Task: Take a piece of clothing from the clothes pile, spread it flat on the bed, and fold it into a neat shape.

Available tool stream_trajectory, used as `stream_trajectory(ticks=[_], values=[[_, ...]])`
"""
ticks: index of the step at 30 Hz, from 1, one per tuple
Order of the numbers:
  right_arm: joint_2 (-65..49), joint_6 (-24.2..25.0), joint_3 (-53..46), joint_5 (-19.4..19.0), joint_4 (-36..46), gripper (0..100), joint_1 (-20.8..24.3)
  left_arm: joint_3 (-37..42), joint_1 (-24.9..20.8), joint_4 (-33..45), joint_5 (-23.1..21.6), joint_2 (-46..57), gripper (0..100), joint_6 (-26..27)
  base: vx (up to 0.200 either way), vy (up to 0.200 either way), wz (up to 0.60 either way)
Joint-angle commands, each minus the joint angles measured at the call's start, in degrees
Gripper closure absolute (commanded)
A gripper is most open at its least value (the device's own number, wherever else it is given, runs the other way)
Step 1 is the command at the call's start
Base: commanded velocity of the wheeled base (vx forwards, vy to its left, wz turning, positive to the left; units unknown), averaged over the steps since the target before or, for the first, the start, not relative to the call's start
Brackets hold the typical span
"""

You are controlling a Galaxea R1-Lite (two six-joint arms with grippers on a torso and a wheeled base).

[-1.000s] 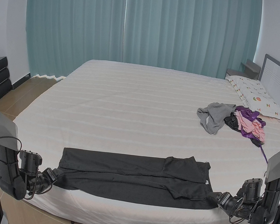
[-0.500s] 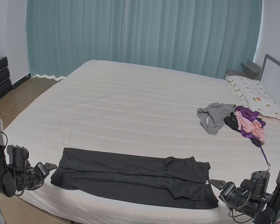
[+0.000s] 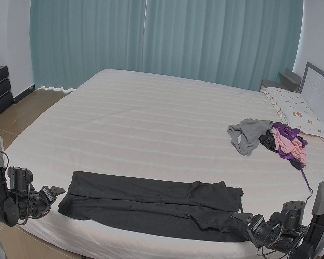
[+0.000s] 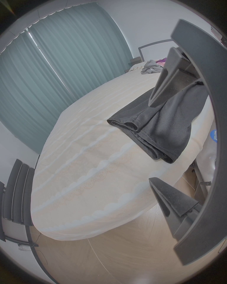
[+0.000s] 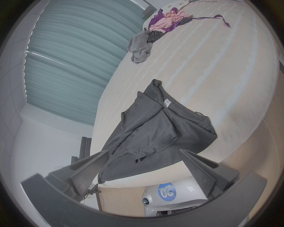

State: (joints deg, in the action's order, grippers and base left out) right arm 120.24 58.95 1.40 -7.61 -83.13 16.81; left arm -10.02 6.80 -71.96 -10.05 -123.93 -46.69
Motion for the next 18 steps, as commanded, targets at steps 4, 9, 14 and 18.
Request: stream_trajectory(ticks=[4,9,14,18], values=[[1.67,-0.07,0.00,0.05,-0.28,0,0.06,-0.09,0.05,-0.02,0.03,-0.52,0,0.02,0.000,0.200,0.00],[3.51,-0.15,-0.61,0.31,-3.09,0,0.06,0.35,-0.12,-0.02,0.03,-0.35,0,0.20,0.000,0.040,0.00],[4.48,-0.33,-0.87,0.66,-4.59,0,-0.20,0.97,-1.27,-0.02,0.03,-0.08,0,0.11,0.000,0.000,0.00],[4.57,-0.33,-1.05,0.84,-4.59,0,-0.20,1.93,-2.41,-0.02,0.11,0.00,0,0.20,-0.200,0.000,0.00]])
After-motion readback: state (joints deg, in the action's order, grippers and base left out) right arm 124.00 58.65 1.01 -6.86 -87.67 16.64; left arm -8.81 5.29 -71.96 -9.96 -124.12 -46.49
